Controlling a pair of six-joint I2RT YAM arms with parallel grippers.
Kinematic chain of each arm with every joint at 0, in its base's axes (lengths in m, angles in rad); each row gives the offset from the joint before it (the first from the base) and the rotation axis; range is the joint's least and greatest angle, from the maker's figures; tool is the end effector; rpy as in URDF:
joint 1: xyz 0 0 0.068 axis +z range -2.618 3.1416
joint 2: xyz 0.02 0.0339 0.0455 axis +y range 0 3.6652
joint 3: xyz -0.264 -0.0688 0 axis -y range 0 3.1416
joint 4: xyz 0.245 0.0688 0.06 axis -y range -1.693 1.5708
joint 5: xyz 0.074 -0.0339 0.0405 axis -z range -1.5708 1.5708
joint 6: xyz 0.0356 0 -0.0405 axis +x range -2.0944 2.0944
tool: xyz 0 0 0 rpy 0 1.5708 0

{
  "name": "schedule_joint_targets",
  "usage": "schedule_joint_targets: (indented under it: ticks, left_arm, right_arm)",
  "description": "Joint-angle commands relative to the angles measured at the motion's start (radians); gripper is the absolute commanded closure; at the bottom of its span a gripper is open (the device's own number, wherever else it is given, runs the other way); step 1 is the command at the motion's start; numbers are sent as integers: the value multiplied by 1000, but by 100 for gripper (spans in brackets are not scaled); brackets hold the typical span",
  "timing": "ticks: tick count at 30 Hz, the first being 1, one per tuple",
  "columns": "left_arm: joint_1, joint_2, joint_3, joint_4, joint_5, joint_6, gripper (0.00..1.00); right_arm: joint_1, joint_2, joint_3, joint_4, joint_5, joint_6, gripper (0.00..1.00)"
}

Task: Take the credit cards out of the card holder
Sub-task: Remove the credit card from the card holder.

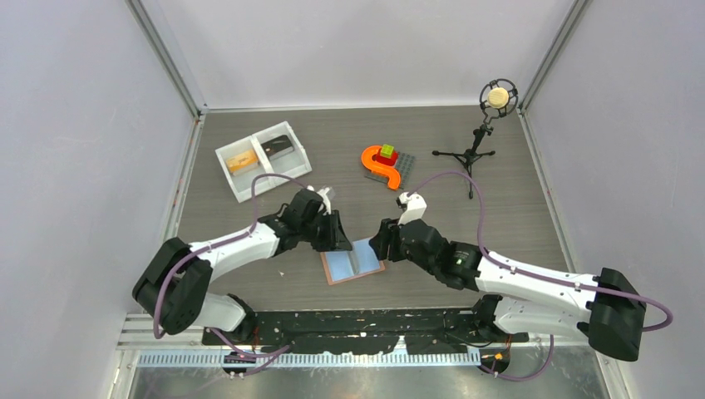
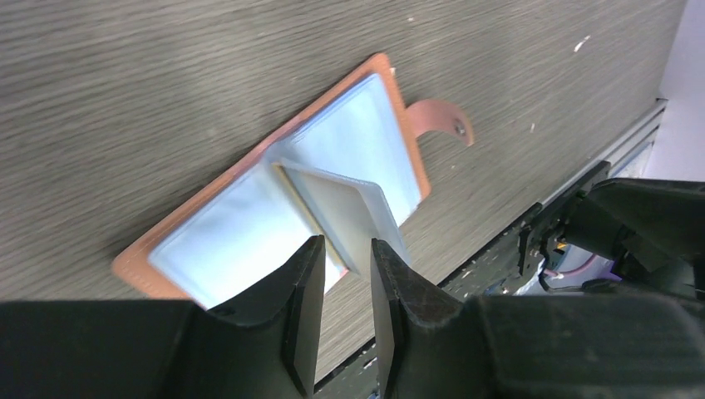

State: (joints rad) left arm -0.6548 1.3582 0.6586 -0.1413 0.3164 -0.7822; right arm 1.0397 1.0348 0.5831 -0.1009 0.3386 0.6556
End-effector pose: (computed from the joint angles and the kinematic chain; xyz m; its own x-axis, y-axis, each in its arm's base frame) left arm 0.2013 -0.1685 0.1793 -0.9432 -0.1203 -0.3096 0.1107 0.7650 -0.6345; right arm 0.1233 0.1866 0.2310 -0.6193 0.0811 -0.7810 -0.3691 0.8478 0.3807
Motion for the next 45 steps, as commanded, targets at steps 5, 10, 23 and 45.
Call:
schedule_joint_targets:
  ticks: [5, 10, 23, 45]
  left_arm:
    - [-28, 88, 39, 135, 55, -38, 70]
    - [-26, 23, 51, 14, -50, -2, 70]
    - [-26, 22, -29, 84, -76, -46, 65]
    - [-27, 88, -87, 253, -43, -95, 65]
  right_arm:
    - [3, -7, 18, 63, -58, -36, 45]
    - [3, 36, 13, 140, -134, -60, 45]
    - [-75, 240, -7, 296, -275, -56, 47]
    - [-110, 415, -103, 438, -323, 22, 60]
